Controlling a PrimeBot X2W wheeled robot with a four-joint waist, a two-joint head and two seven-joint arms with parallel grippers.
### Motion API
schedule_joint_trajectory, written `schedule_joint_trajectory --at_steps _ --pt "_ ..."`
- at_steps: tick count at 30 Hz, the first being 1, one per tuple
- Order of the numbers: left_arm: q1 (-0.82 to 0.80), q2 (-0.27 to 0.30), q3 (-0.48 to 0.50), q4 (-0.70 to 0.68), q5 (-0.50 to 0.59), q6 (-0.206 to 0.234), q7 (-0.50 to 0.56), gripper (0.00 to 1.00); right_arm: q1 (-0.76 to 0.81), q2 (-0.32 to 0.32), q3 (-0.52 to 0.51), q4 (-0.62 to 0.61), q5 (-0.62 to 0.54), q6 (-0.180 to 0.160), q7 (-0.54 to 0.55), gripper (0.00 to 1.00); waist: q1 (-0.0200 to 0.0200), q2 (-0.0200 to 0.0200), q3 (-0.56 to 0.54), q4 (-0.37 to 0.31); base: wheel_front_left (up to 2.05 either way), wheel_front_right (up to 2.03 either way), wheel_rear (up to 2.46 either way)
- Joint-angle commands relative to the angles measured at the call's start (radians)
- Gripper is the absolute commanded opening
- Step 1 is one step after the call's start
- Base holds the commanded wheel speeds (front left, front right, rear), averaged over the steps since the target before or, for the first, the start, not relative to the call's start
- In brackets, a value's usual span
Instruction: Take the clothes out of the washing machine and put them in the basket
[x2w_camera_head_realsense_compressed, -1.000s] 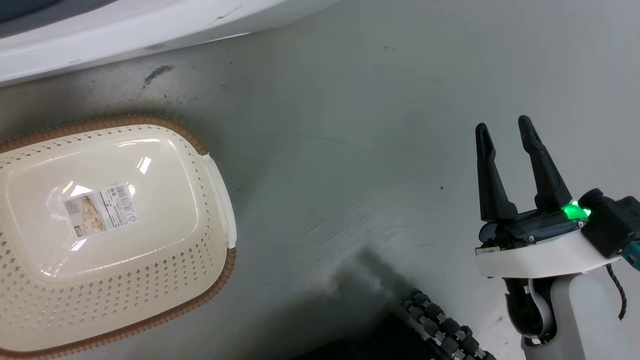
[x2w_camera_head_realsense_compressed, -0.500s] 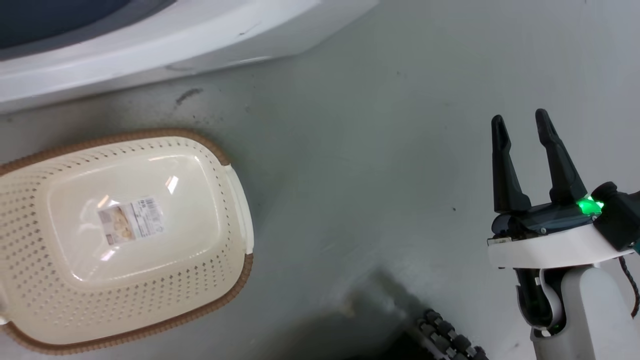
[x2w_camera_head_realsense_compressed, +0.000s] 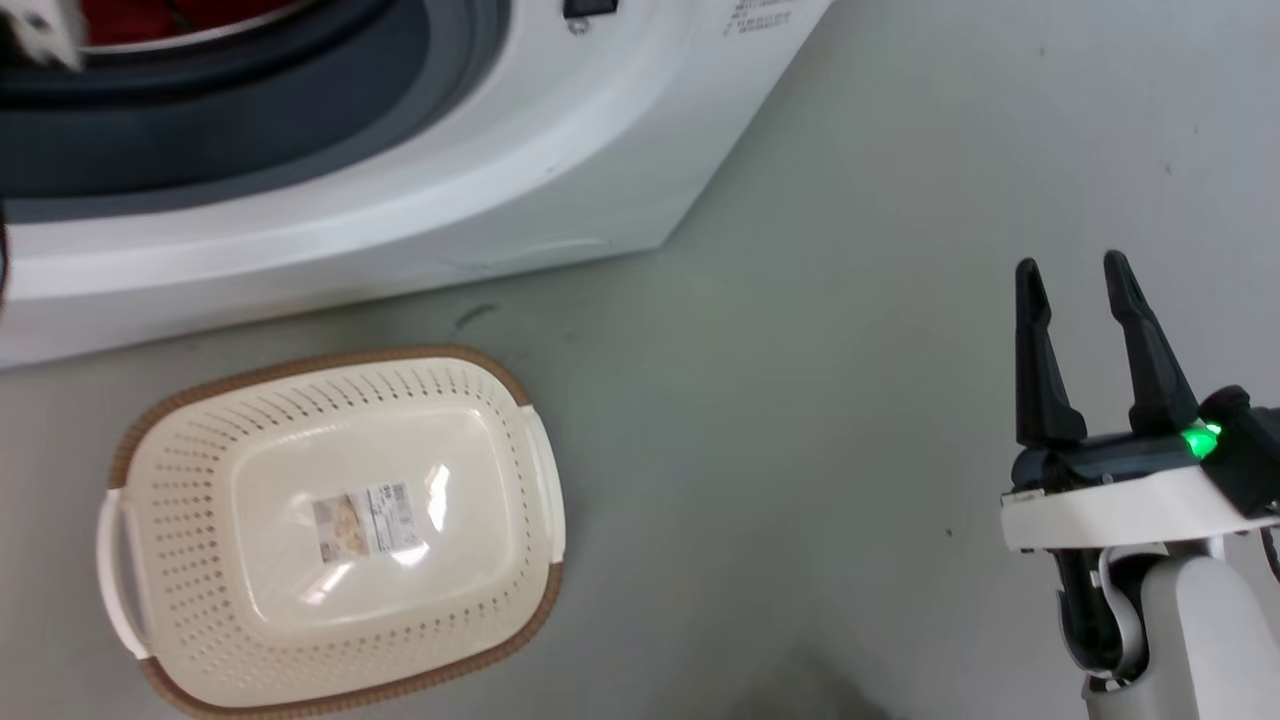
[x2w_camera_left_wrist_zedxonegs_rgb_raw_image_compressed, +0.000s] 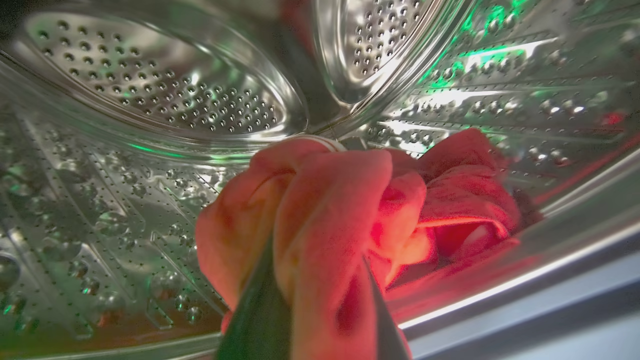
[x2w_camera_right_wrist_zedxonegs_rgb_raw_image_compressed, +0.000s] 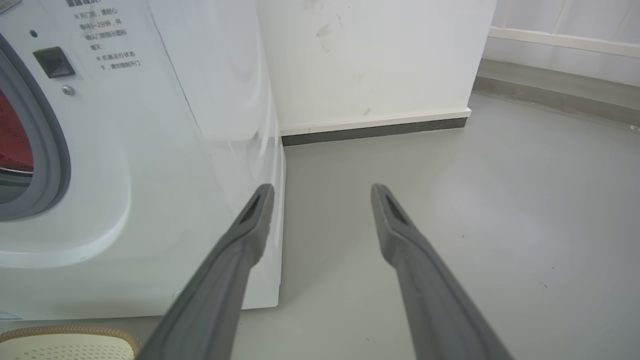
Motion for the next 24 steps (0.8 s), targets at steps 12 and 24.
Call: schedule_joint_trajectory --at_steps 12,24 --pt "0.319 -0.101 0.013 -0.006 -0.054 -0.005 -0.251 0.00 0.085 -0.001 -0.028 0.017 -0.051 -0.001 -0.002 1.00 0.0002 0.0000 -0.269 0.089 0.00 0.00 0.00" --pt "0.624 -0.099 0.189 -0.426 -0.008 0.064 -0.257 0.00 0.148 0.000 -0.035 0.025 -0.090 -0.001 -0.002 1.00 0.0002 0.0000 -0.389 0.180 0.00 0.00 0.00"
